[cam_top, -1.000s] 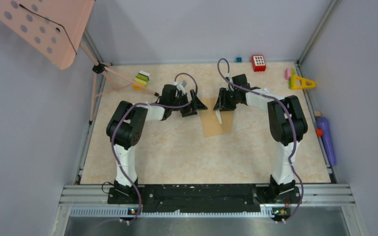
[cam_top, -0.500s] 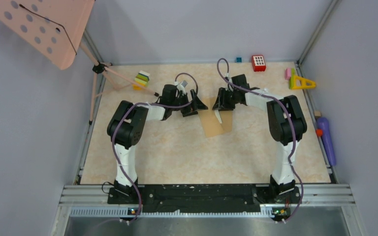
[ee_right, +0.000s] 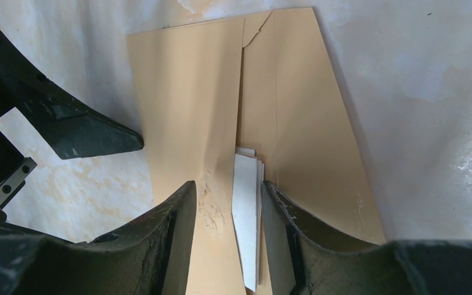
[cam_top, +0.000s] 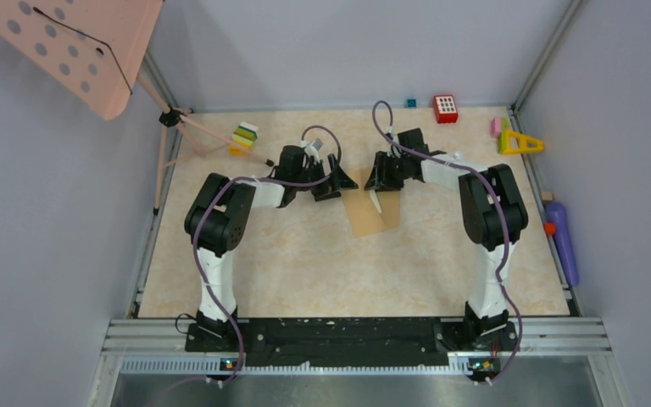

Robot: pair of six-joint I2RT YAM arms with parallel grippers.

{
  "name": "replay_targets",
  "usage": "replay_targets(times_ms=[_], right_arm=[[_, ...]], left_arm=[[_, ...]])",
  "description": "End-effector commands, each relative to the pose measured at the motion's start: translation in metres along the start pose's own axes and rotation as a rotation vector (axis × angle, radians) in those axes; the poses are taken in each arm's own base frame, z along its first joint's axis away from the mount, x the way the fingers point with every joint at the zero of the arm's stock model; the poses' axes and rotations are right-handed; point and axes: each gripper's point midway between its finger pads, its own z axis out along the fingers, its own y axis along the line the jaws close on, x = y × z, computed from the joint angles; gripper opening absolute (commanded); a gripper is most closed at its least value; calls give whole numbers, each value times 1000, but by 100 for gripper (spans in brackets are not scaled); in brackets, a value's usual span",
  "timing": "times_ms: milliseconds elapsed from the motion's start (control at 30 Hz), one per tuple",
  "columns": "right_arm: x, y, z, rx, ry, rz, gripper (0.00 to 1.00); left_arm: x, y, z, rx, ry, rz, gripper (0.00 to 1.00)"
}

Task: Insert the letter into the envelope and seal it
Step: Place the letter in the envelope.

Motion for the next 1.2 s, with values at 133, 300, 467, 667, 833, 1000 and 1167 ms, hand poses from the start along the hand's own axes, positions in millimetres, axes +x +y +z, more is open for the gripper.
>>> replay_targets(times_ms=[133, 300, 467, 667, 833, 1000, 1167], right_arm=[[-2, 16, 5, -39, -1, -26, 44], [-2, 18, 6, -39, 0, -27, 44], [-10, 17, 1, -16, -30, -46, 45], [-33, 28, -18, -13, -97, -97, 50], [-61, 31, -55, 13, -193, -147, 56], [-71, 16, -86, 51, -243, -154, 58], [-53, -7, -99, 116, -228, -167, 58]], left_arm=[[1, 3, 5, -6, 2, 9, 98], [1, 3, 4, -5, 2, 7, 98], [0, 2, 4, -3, 2, 10, 98], [-1, 2, 3, -7, -4, 23, 98], [-6, 3, 4, -15, -6, 47, 98], [-13, 4, 13, -18, 6, 59, 98], [-24, 5, 25, -24, 27, 69, 98]])
